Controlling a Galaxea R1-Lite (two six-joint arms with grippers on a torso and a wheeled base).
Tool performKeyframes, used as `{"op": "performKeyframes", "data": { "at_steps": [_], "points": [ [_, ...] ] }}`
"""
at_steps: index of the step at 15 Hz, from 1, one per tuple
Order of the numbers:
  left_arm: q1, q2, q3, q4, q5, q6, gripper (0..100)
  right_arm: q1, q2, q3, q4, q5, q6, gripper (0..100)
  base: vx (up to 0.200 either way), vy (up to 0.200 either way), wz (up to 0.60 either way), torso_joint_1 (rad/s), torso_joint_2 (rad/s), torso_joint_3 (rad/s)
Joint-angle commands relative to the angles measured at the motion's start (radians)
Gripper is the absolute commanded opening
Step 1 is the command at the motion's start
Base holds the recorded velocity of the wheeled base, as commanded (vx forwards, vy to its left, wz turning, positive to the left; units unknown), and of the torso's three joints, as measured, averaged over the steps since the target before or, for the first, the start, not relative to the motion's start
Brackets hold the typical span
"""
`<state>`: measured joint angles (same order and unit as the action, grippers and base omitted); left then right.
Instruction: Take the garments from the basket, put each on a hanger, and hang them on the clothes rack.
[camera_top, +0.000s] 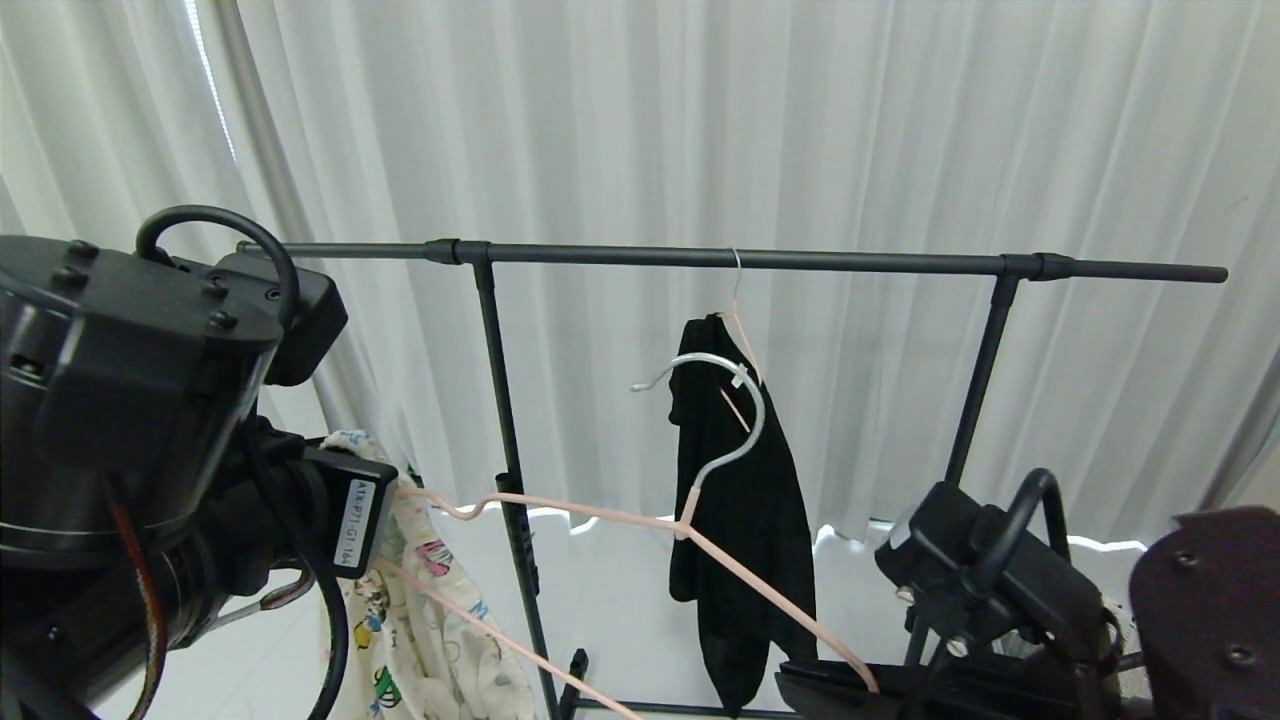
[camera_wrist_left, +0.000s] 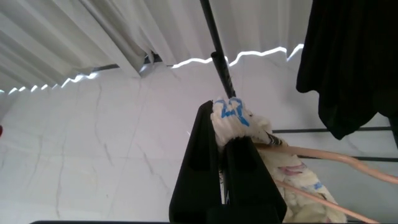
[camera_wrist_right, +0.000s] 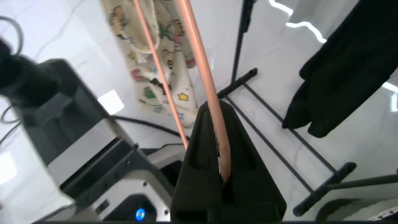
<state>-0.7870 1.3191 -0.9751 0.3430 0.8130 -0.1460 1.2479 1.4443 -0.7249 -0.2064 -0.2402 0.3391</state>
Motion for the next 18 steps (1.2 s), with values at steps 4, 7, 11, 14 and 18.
{"op": "performKeyframes", "data": {
  "at_steps": [4, 7, 11, 14, 18],
  "points": [
    [-0.047, -0.001, -0.011, -0.001, 0.009, -0.057, 0, 0.001, 0.169, -0.085, -0.048, -0.011, 0.001, 0, 0.0, 0.0, 0.0, 0.0, 0.0, 0.0],
    [-0.186, 0.0, -0.047, -0.001, 0.008, -0.113, 0, 0.004, 0.232, -0.146, -0.067, -0.011, 0.001, 0, 0.0, 0.0, 0.0, 0.0, 0.0, 0.0],
    [-0.281, 0.011, -0.083, -0.001, 0.002, -0.116, 0, 0.008, 0.285, -0.206, -0.073, -0.011, 0.001, 0, 0.0, 0.0, 0.0, 0.0, 0.0, 0.0],
    [-0.34, 0.02, -0.1, -0.001, -0.006, -0.159, 0, 0.012, 0.304, -0.229, -0.074, -0.011, 0.001, 0, 0.0, 0.0, 0.0, 0.0, 0.0, 0.0],
    [-0.344, 0.015, -0.089, 0.001, -0.006, -0.165, 0, 0.01, 0.3, -0.231, -0.074, -0.045, 0.003, 0, 0.0, 0.0, 0.0, 0.0, 0.0, 0.0]
  ]
}}
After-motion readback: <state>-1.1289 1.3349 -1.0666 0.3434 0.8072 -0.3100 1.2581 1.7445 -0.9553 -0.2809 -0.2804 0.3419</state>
